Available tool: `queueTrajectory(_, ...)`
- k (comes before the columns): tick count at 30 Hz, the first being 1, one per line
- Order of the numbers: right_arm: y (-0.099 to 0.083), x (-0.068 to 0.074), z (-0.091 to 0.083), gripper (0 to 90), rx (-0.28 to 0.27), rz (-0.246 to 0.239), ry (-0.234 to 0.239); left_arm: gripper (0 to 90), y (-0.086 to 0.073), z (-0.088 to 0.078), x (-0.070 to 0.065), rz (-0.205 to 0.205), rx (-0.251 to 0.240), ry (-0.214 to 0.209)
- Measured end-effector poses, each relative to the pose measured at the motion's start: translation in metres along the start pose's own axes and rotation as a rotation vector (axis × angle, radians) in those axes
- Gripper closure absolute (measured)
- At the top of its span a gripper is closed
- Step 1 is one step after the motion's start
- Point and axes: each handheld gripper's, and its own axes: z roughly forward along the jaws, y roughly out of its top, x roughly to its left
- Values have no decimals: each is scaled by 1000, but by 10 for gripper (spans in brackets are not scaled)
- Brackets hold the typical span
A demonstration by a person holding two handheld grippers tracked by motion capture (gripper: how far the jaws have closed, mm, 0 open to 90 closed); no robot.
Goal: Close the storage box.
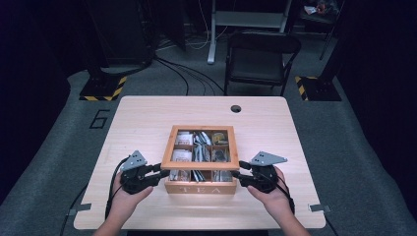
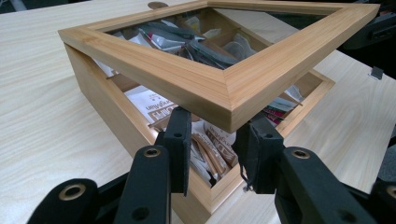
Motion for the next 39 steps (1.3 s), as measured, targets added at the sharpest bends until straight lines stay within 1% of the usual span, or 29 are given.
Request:
queueTrajectory(3,-3,1,0,599,15,16,26,662,-3,0,-1,0,3,-4)
queueTrajectory(8,-5,4,1,612,27,38,51,662,-8,2,-2,-6,4,-5)
queueTrajectory(9,-6,4,2,612,33,40,51,662,-9,2,-2,-8,2,-6)
queueTrajectory(10,-6,4,2,612,28,34,52,662,-9,2,-2,-11,2,-8)
queueTrajectory(12,-8,4,2,612,33,41,54,661,-11,1,-2,0,8,-8)
queueTrajectory(14,-9,3,2,612,32,43,52,659,-12,1,-2,-2,13,-11)
queueTrajectory(17,-11,4,2,610,44,38,51,650,-15,0,-2,5,23,-11)
queueTrajectory(18,-12,5,3,609,47,35,47,648,-17,1,-3,-4,29,-13)
queueTrajectory(19,-13,5,3,608,50,28,46,646,-17,1,-3,0,28,-11)
queueTrajectory(20,-14,6,3,608,54,30,42,644,-19,1,-4,-7,34,-12)
queueTrajectory(21,-15,6,4,607,52,28,45,643,-19,1,-4,1,32,-8)
queueTrajectory(24,-20,6,4,607,43,40,50,633,-21,2,-4,2,42,-8)
queueTrajectory(27,-23,7,5,605,47,38,50,624,-24,3,-5,-3,52,-11)
queueTrajectory(28,-24,7,5,603,50,36,47,623,-25,3,-5,-3,46,-4)
queueTrajectory(29,-25,8,6,602,53,40,45,623,-26,3,-5,0,54,-10)
queueTrajectory(30,-25,7,6,600,55,25,44,622,-27,3,-5,-5,56,-11)
queueTrajectory(31,-26,8,6,598,56,30,39,621,-28,3,-5,-3,48,-4)
queueTrajectory(32,-27,9,6,598,55,28,38,620,-28,3,-5,-8,54,-10)
queueTrajectory(34,-28,9,6,595,56,26,36,618,-30,2,-6,-8,60,-9)
queueTrajectory(35,-29,9,6,592,56,24,39,618,-31,3,-6,0,51,0)
queueTrajectory(36,-30,9,6,590,55,27,38,618,-32,3,-6,-6,60,-6)
queueTrajectory(37,-31,9,6,590,54,26,44,615,-33,3,-6,-8,63,-5)
queueTrajectory(38,-32,9,6,589,58,28,39,609,-34,3,-6,-8,65,-4)
queueTrajectory(39,-34,9,7,589,57,18,41,602,-35,3,-7,-11,65,2)
